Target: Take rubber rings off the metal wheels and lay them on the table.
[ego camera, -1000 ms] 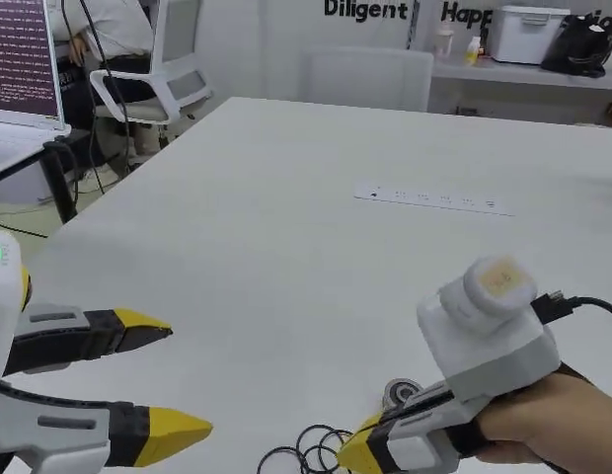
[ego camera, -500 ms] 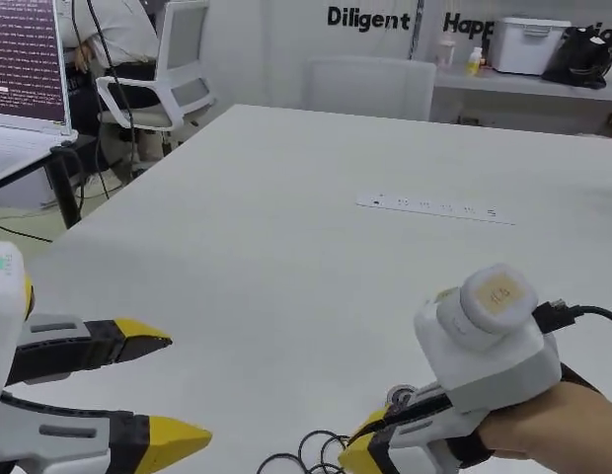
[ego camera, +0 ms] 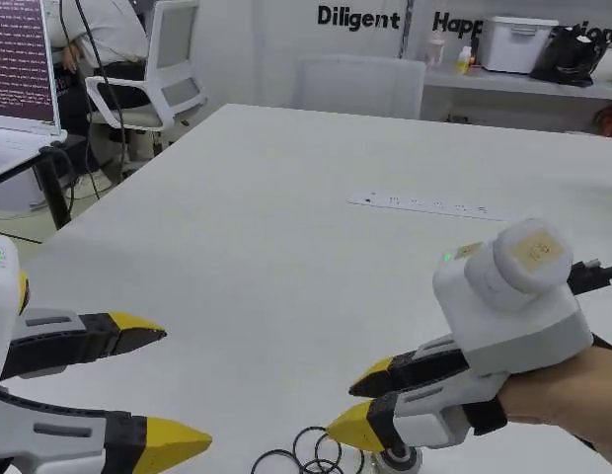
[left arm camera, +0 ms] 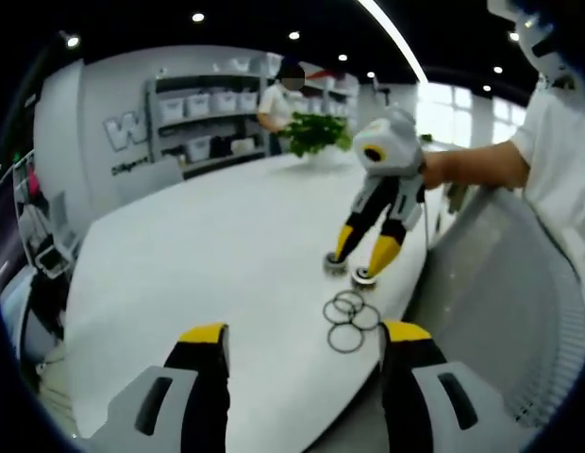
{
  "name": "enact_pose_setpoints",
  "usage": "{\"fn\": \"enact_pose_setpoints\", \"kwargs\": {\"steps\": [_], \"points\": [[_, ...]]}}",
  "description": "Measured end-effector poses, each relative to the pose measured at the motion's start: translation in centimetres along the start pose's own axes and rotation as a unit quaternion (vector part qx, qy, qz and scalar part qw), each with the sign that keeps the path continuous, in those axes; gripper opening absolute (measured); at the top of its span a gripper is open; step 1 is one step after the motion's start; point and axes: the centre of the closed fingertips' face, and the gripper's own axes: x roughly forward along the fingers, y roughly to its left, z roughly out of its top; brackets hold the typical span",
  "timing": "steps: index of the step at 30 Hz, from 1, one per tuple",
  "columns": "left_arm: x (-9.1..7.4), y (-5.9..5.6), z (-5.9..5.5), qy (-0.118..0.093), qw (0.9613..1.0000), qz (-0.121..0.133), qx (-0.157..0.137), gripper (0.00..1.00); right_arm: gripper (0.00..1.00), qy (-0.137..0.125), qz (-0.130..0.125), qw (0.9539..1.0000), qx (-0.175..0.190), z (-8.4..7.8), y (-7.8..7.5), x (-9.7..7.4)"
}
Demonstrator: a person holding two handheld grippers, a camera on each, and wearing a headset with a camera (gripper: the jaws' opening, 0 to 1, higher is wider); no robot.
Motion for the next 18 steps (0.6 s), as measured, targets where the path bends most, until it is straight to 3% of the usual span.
{"fn": "enact_pose_setpoints", "kwargs": {"steps": [7, 14, 18], "points": [[0.2, 0.0, -0.2, 0.006, 1.0, -0.005, -0.004, 0.76, 0.5, -0.021, 0.0, 0.9996, -0.02, 0.9, 1.2, -1.8], [0.2, 0.2, -0.1, 0.002, 1.0, -0.005, -0.007, 0.85, 0.62, -0.053, -0.014, 0.9981, -0.03, 1.6, 1.5, -4.2], [0.1, 0.3, -0.3, 0.001, 0.9999, -0.007, -0.01, 0.85, 0.65, -0.067, -0.026, 0.997, -0.029, 1.8, 1.3, -5.8]]}}
